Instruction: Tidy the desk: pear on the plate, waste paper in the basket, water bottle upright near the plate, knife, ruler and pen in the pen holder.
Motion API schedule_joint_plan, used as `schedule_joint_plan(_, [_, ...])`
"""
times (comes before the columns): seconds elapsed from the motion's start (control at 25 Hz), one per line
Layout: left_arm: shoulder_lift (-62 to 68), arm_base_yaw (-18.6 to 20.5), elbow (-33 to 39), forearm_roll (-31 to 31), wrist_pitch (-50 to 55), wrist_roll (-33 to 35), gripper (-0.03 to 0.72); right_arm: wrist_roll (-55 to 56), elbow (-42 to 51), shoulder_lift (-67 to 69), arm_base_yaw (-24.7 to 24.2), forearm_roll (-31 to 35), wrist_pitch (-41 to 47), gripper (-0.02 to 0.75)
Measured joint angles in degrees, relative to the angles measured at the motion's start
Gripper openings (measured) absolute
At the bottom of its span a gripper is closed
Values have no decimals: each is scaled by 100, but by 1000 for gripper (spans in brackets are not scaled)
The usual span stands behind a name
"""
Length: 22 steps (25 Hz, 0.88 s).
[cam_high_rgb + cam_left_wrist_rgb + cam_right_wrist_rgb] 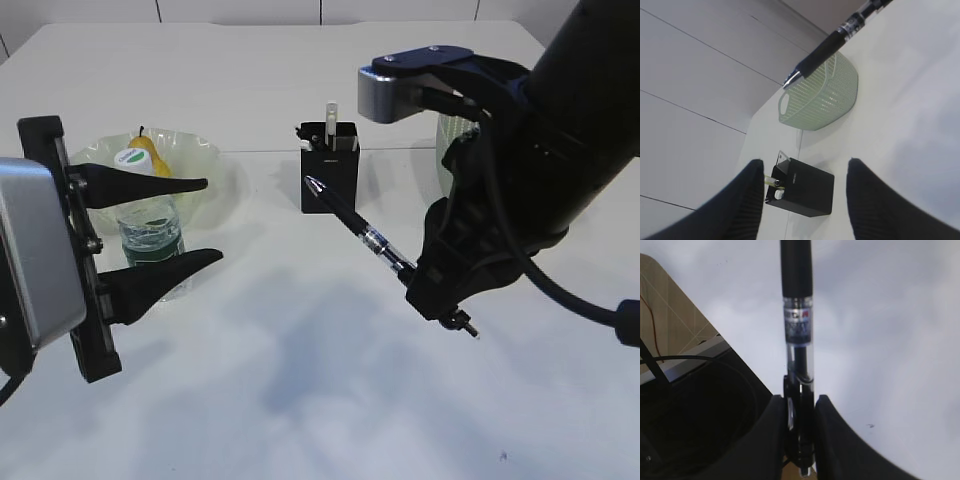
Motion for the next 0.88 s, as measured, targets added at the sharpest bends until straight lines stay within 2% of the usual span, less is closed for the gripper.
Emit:
schedule_joint_plan(0.4, [671,0,-866,140,-328,317,374,0,0,249,0,130,10,105])
schedule_joint_plan(0.56, [770,-41,-932,446,-341,417,374,0,-115,379,0,130,42,104])
schedule_joint_plan(0.76, [785,-471,-932,592,-167,619,374,0,-348,450,0,144,54,105])
schedule_joint_plan(0.88, [785,-578,-932,601,-42,875,374,10,-361,455,0,147,103,104])
